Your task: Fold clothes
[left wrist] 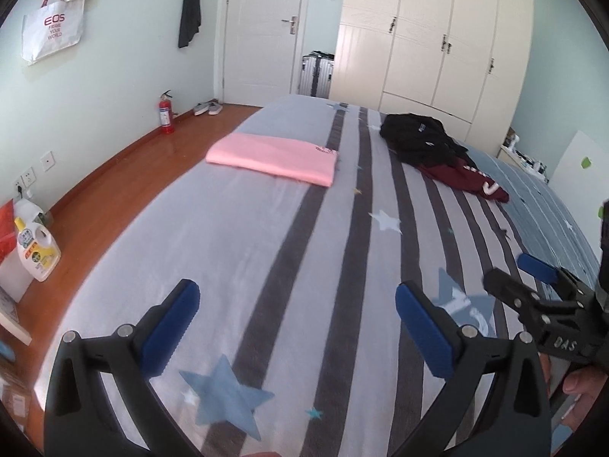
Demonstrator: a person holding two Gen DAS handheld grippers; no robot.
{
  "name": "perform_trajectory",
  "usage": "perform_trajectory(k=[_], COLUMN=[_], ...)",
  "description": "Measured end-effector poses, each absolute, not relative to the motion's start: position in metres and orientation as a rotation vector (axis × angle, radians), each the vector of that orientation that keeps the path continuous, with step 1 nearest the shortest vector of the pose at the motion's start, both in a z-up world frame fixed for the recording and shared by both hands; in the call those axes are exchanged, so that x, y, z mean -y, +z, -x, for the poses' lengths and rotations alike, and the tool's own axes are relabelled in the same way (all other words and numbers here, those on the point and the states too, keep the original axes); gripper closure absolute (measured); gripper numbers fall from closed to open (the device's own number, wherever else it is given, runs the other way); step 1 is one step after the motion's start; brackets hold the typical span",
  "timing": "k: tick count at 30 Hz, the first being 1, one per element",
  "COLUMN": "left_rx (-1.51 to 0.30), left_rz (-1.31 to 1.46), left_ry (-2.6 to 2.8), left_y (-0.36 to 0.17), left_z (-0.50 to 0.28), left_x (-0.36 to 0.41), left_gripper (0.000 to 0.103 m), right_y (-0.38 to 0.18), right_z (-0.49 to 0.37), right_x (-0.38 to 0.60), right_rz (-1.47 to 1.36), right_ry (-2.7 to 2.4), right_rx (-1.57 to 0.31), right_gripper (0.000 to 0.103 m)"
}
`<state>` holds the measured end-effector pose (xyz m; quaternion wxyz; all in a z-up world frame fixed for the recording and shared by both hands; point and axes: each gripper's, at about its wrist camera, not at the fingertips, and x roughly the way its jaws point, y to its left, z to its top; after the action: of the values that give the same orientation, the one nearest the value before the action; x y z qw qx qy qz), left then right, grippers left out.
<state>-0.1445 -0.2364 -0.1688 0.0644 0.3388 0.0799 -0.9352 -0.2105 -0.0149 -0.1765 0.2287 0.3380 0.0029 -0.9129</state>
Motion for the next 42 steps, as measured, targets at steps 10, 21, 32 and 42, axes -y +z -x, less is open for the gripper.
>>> perform_trajectory(k=[10, 21, 32, 42], left_rx=[-0.183, -0.277, -0.235, -0.171], left_rz=[-0.814, -0.748, -0.635, -0.620], left_ry=[-2.873, -2.832, -2.859, -2.850], left_y=[-0.163, -0.077, -0.004, 0.014], left_z=[0.086, -0.033, -0.114, -0.130], left_x=[0.223, 0.192, 0.140, 0.122], left_gripper=[0.001, 0.001, 0.001, 0.001], right_y=[-0.184, -0.094, -0.007, 0.013], right_z=[0.161, 0.043, -0.045, -0.066], right_x=[0.012, -0.010, -0.051, -0.070], right_rz=[-0.796, -0.685, -0.605, -0.571], right_ry=[-2.552, -2.555, -2.541, -2.551], right_rx=[-0.020, -0.048, -0.074, -0.053], right_gripper=[0.001, 0.001, 0.001, 0.001])
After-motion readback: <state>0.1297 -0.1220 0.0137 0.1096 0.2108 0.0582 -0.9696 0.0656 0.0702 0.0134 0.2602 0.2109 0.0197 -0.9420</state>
